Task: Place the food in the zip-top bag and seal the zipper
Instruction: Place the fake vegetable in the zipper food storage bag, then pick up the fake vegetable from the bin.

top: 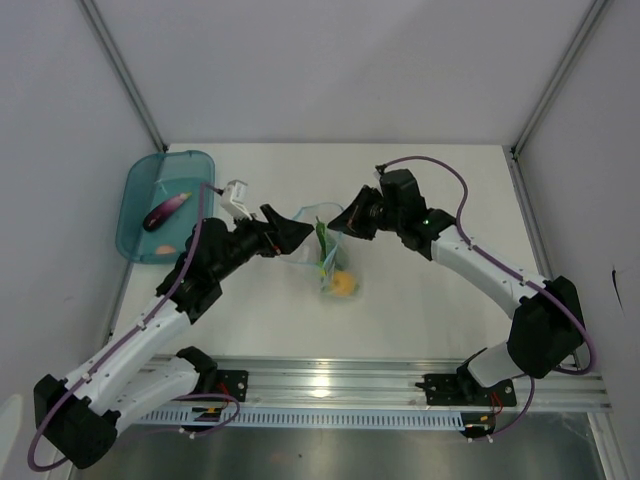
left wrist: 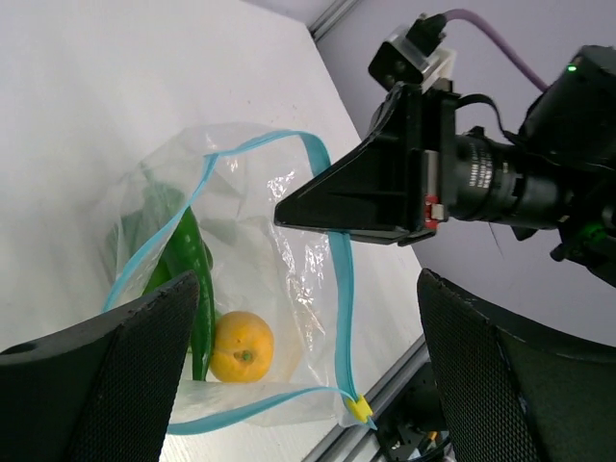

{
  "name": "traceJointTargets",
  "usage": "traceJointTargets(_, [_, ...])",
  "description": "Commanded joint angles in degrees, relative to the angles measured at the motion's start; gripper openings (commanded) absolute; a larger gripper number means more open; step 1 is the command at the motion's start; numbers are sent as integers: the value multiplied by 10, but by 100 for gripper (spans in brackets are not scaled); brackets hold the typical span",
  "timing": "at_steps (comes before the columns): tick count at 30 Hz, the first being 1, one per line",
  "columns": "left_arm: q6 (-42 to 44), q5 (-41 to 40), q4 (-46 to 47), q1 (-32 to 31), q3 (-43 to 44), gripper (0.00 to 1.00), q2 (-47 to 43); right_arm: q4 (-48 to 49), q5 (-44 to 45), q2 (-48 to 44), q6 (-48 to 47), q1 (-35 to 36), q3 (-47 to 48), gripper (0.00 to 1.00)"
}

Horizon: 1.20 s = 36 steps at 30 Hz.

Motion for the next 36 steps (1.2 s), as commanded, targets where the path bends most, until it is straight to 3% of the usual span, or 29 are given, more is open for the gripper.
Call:
traceJointTargets(1, [33, -16, 10, 0, 2, 94, -17, -5, 24, -24, -26, -6, -10, 0])
traceJointTargets(8, [23, -58, -10, 28, 1, 95, -37, -32, 60, -26, -76, -1, -9, 0])
traceJointTargets(11, [5, -61, -10, 65, -10, 94, -42, -53, 70, -18, -134, 15, 10, 0])
traceJointTargets(19, [-36, -71, -76, 138, -33, 94, -46, -100, 80, -38, -191, 20, 77, 0])
traceJointTargets(25, [-75, -77, -107, 220, -48, 94, -42, -115, 96, -53, -217, 18, 75, 0])
traceJointTargets(30, [-118, -80, -77, 309, -72, 91, -35, -109, 84, -50, -223, 10, 51, 0])
traceJointTargets(36, [-137, -65, 39, 413, -82, 93, 10, -101, 73, -46, -229, 6, 41, 0])
